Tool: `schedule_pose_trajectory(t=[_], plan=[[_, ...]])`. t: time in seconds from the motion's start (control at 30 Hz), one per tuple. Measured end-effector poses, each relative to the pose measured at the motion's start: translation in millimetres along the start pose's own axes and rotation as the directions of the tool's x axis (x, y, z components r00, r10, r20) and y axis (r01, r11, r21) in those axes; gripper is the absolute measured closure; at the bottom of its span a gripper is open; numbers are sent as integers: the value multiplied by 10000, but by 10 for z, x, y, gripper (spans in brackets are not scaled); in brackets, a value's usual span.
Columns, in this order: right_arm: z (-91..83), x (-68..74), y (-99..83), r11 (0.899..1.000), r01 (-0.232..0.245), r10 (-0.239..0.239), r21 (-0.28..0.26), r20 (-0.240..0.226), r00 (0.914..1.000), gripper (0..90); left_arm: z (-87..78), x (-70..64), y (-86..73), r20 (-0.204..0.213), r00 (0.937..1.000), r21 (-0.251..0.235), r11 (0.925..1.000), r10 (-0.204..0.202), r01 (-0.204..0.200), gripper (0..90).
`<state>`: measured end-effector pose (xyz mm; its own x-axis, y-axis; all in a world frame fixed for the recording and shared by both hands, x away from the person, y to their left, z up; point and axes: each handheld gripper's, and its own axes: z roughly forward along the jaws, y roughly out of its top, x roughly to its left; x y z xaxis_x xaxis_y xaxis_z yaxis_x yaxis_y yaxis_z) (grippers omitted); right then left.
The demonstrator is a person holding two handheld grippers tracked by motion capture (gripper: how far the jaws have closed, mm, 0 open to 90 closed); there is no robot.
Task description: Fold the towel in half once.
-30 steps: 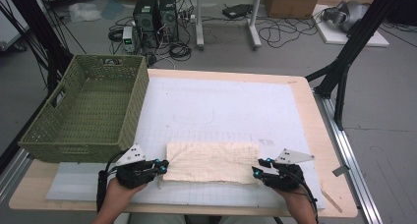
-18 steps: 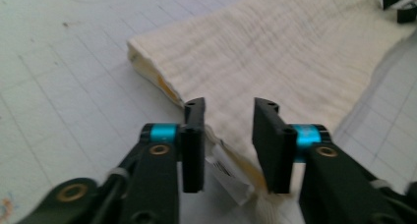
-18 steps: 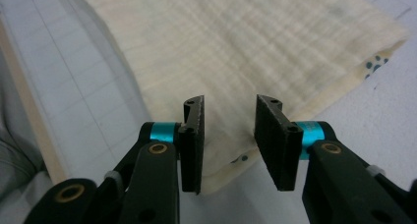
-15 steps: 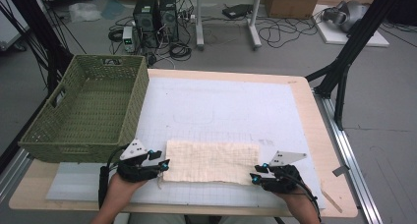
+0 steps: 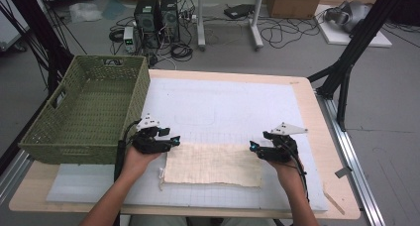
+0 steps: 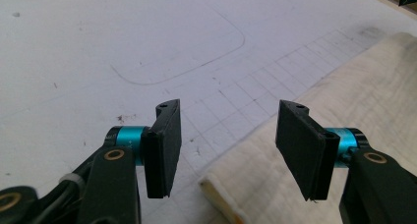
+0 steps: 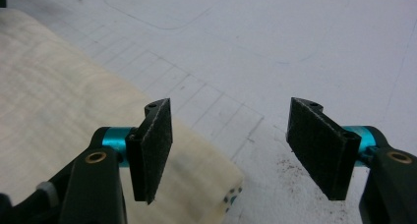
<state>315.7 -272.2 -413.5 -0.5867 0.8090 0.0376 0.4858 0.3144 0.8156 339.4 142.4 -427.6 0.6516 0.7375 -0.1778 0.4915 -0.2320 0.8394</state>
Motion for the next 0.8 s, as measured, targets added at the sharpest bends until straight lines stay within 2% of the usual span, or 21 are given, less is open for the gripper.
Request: schedule_pose_trajectory(t=[0.07, 0.13, 0.23, 0.33, 0.4, 0.43, 0.47, 0.5, 0.53, 0.57, 0.6, 0.63, 0.7, 0.77, 0.8], plan=[[88, -30, 12, 9997, -65, 66, 247, -35, 10000, 348, 58, 18, -19, -27, 9999, 156, 9997, -164, 164, 432], [174, -43, 5, 9985, -64, 71, 540, -113, 9999, 364, 110, 31, -39, -32, 9999, 408, 9991, -139, 140, 432], [290, -33, -23, 9928, 55, -20, 1193, -290, 9996, 378, 175, 47, -68, -46, 9998, 742, 9970, -203, 206, 434], [341, -15, -61, 9867, 260, -185, 1608, -480, 9987, 416, 200, 55, -101, -5, 10000, 1154, 9933, 65, -64, 455], [356, -12, -104, 9822, 430, -318, 1826, -638, 9975, 435, 198, 38, -127, -5, 9994, 1159, 9926, 353, -350, 474], [344, -14, -125, 9850, 473, -370, 1657, -643, 9972, 455, 192, 32, -125, 30, 9992, 1199, 9919, 406, -407, 493], [331, -22, -141, 9863, 424, -315, 1595, -702, 9970, 485, 183, 27, -127, 189, 9987, 1281, 9905, 479, -499, 565], [317, -32, -150, 9868, 398, -279, 1570, -772, 9966, 538, 181, 11, -135, 179, 9976, 1304, 9891, 670, -688, 665], [300, -41, -159, 9868, 445, -320, 1555, -824, 9961, 610, 176, -1, -132, 143, 9967, 1382, 9871, 796, -808, 709], [284, -49, -168, 9869, 424, -271, 1560, -988, 9947, 707, 168, -9, -127, 235, 9965, 1413, 9865, 799, -824, 847], [266, -53, -172, 9865, 507, -333, 1555, -1125, 9931, 820, 163, -28, -122, -58, 9963, 1373, 9869, 859, -843, 856], [246, -36, -172, 9852, 725, -566, 1556, -1046, 9929, 851, 150, -33, -114, -277, 9953, 1162, 9892, 930, -891, 862], [220, -2, -164, 9831, 1103, -1025, 1459, -596, 9929, 857, 112, -29, -82, -619, 9967, 388, 9980, 530, -507, 866], [199, 1, -150, 9865, 1162, -1139, 1157, -259, 9931, 858, 88, -26, -43, -773, 9966, -277, 9991, 286, -308, 867], [194, -4, -139, 9884, 1140, -1139, 1000, -70, 9935, 858, 85, -26, -24, -905, 9951, -355, 9984, 400, -434, 866]])
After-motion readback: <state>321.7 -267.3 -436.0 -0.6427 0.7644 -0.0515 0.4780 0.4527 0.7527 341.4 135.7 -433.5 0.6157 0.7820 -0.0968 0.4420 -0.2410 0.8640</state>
